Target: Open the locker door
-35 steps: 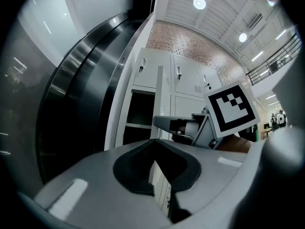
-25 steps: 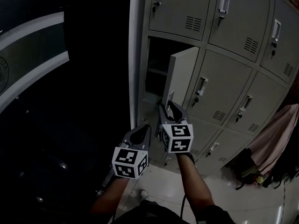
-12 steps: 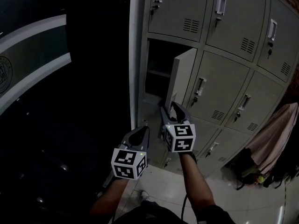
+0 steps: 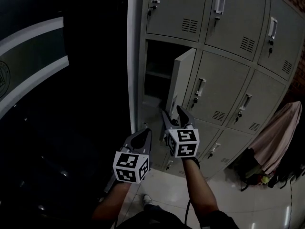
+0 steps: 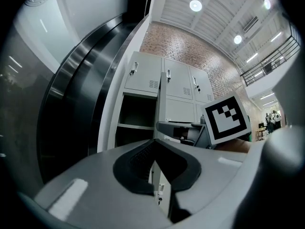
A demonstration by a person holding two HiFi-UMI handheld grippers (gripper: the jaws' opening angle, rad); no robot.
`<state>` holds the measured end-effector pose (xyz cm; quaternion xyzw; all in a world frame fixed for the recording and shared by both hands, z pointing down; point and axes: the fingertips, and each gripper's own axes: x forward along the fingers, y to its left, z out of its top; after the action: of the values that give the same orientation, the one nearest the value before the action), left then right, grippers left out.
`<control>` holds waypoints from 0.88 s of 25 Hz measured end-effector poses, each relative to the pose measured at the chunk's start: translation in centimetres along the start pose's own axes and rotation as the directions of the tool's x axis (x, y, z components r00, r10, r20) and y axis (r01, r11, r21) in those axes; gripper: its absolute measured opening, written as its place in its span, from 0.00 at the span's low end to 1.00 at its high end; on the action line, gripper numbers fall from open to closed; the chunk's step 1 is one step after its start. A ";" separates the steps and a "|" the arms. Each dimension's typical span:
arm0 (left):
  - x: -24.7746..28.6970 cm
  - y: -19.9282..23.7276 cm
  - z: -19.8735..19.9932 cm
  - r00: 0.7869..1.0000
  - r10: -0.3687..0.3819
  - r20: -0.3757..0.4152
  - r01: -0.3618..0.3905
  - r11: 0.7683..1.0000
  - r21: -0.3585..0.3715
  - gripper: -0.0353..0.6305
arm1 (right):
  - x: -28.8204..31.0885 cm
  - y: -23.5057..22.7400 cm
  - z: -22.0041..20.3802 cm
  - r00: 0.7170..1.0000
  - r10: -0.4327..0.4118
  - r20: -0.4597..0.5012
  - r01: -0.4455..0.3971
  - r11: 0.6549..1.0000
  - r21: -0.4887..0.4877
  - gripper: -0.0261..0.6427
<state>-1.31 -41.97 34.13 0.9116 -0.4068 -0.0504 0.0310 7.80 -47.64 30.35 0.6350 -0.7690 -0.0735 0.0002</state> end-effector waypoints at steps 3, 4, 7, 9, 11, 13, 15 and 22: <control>-0.5 -0.8 -0.2 1.000 -0.014 -0.002 0.014 1.000 -0.018 0.06 | -1.6 0.3 0.5 1.000 0.001 0.010 -0.001 1.000 0.011 0.35; -0.7 -1.1 -0.2 1.000 -0.017 -0.002 0.017 1.000 -0.025 0.06 | -2.3 0.5 0.6 1.000 0.002 0.012 -0.002 1.000 0.017 0.35; -1.6 -1.6 -0.5 1.000 -0.017 -0.004 0.017 0.999 -0.039 0.06 | -4.1 1.1 0.6 1.000 0.005 0.009 -0.005 1.000 0.022 0.32; -2.0 -2.0 -0.8 1.000 -0.015 -0.008 0.014 0.999 -0.048 0.06 | -5.3 1.3 0.3 1.000 0.005 -0.001 -0.005 1.000 0.028 0.30; -2.5 -2.5 -1.1 1.000 -0.009 -0.013 0.008 0.998 -0.057 0.06 | -6.4 1.7 0.1 1.000 0.010 -0.006 -0.010 0.999 0.030 0.28; -3.0 -3.1 -1.4 1.000 -0.001 -0.016 0.000 0.998 -0.063 0.06 | -7.6 2.2 0.1 1.000 0.019 -0.003 -0.019 0.999 0.029 0.28; -3.6 -3.9 -1.5 1.000 0.009 -0.015 -0.010 0.998 -0.063 0.06 | -9.0 2.6 0.2 1.000 0.021 0.013 -0.021 0.999 0.033 0.24; -6.6 -7.9 -1.1 0.998 0.064 -0.005 -0.064 0.997 -0.041 0.06 | -14.8 4.0 1.2 0.995 0.079 0.064 -0.083 0.994 0.067 0.16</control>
<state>0.28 -31.76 34.89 0.8974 -0.4346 -0.0559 0.0521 6.66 -32.31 30.96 0.6005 -0.7958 -0.0658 -0.0425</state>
